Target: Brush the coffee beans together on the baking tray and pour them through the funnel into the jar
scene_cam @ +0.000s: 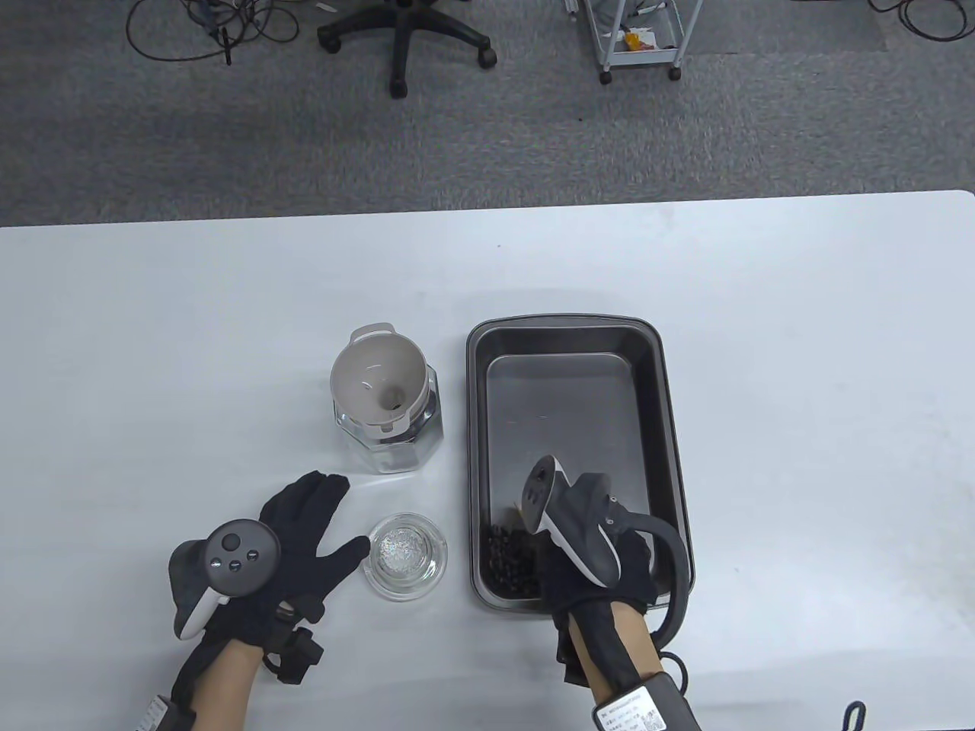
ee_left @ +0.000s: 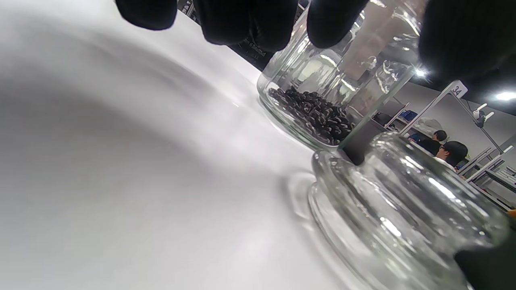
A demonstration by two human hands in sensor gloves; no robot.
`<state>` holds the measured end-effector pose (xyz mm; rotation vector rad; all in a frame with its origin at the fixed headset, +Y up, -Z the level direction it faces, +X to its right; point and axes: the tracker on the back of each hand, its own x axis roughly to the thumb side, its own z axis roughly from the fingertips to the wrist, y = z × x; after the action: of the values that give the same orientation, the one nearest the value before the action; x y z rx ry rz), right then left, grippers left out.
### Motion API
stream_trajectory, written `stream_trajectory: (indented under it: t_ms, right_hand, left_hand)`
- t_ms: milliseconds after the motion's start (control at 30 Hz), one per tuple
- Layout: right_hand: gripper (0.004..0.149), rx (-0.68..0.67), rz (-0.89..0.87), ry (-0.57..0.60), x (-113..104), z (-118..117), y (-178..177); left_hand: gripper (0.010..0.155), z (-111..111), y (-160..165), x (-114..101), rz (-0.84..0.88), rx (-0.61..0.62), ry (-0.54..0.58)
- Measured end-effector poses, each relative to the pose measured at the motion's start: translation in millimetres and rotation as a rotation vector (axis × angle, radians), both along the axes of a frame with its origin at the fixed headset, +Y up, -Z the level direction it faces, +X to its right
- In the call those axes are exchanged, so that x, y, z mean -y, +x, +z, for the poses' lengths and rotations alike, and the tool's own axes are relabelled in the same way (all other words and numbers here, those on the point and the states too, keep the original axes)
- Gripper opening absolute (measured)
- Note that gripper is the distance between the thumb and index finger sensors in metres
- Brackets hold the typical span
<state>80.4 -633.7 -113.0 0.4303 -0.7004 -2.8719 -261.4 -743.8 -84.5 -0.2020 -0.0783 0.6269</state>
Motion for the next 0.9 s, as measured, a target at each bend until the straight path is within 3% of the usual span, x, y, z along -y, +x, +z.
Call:
stream_trajectory:
  t_ms: [300,633,900]
  right_hand:
    - [0.043,0.015,-0.006,-0.044,17,5,14]
    - [0.043,-0.025,-0.079,-0.088,15,13,6]
    - [0.045,0.01,-0.11,0.092,-9,9,28]
  left_hand:
    - [0.083,0,1,1,-0.009,0.002,-0.01]
    - [0.083,0,1,1,-0.02,-0.001,-0.011]
    - [0.083,0,1,1,-0.019,0.001,-0.009]
